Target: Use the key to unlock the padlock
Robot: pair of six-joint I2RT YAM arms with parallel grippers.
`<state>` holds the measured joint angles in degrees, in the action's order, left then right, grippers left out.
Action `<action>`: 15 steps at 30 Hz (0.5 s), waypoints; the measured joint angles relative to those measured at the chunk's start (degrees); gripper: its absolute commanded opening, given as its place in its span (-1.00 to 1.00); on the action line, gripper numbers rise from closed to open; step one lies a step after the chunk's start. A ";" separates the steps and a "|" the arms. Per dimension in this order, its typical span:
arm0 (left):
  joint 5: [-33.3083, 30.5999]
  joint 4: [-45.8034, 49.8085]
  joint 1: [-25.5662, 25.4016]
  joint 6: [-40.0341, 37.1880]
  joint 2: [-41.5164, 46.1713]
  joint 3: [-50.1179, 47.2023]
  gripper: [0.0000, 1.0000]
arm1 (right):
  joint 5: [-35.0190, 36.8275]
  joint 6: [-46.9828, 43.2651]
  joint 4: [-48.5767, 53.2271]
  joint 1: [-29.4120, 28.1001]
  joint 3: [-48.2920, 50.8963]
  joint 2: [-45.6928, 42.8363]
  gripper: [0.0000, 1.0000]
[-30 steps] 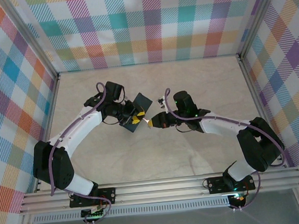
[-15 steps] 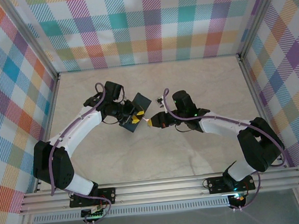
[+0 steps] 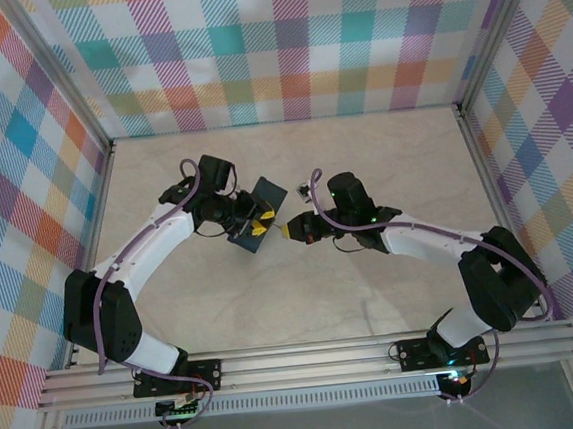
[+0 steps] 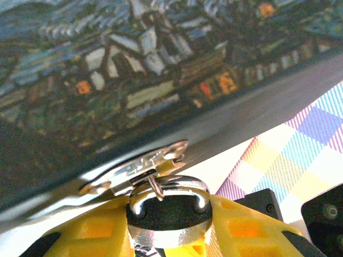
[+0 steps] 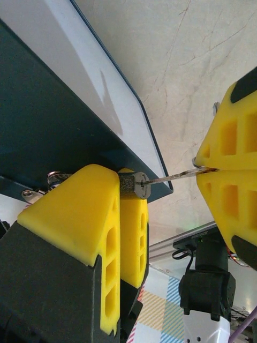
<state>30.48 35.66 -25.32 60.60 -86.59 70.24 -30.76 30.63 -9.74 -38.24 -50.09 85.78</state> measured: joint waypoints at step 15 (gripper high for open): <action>-0.50 -1.57 0.35 1.27 -0.07 -0.31 -0.82 | -1.55 1.75 -4.76 -0.17 -0.70 2.82 -1.00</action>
<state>29.98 34.09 -24.97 61.87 -86.65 69.93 -32.32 32.38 -14.50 -38.41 -50.78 88.60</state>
